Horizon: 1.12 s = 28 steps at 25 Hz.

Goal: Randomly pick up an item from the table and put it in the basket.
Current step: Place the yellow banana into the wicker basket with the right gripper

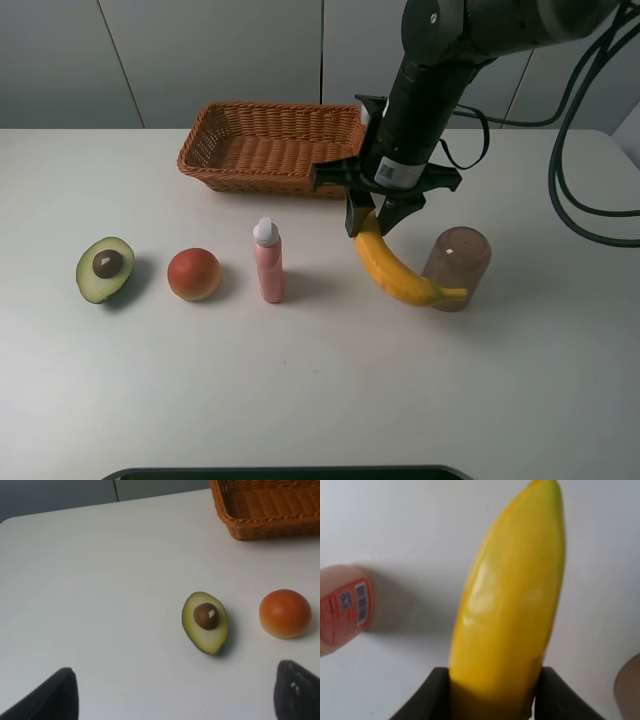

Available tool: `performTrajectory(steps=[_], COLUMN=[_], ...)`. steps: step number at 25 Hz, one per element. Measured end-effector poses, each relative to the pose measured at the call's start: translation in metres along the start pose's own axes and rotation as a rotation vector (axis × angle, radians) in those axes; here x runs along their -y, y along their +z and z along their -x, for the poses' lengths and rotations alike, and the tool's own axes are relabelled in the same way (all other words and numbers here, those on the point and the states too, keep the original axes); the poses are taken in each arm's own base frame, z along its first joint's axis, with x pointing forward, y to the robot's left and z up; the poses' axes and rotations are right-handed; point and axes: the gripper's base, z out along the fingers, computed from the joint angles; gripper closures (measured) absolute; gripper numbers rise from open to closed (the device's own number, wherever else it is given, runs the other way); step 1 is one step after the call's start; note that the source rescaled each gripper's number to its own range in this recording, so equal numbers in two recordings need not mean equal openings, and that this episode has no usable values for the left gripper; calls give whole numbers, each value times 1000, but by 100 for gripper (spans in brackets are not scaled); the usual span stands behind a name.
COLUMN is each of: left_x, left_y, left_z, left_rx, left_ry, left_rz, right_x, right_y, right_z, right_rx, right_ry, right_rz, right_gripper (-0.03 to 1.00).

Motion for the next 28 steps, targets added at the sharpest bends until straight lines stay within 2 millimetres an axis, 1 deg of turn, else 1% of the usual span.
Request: performTrajectory(steps=[4, 7, 9, 11, 13, 17, 19, 21, 23, 25, 28], left_x=[0, 0, 0, 0, 0, 0, 0, 0, 0, 0, 0], left_y=[0, 0, 0, 0, 0, 0, 0, 0, 0, 0, 0], left_z=[0, 0, 0, 0, 0, 0, 0, 0, 0, 0, 0], left_rx=[0, 0, 0, 0, 0, 0, 0, 0, 0, 0, 0], left_ry=[0, 0, 0, 0, 0, 0, 0, 0, 0, 0, 0], left_rz=[0, 0, 0, 0, 0, 0, 0, 0, 0, 0, 0], right_x=[-2, -3, -3, -4, -6, -11, -14, -17, -21, -24, -28], right_y=[-33, -61, -83, -105, -127, -158, -165, -164, -153, -137, -107], right_z=[-10, -17, -20, -18, -10, 8, 20, 33, 47, 60, 83], right_rx=[38, 113, 187, 280, 393, 617, 710, 799, 846, 866, 880], right_ry=[-8, -25, -46, -94, -154, -268, -309, -347, -375, -418, -525], right_rz=[19, 35, 36, 24, 7, -39, -55, -64, -62, -75, -116], right_gripper=[95, 95, 95, 95, 95, 95, 95, 95, 95, 95, 95])
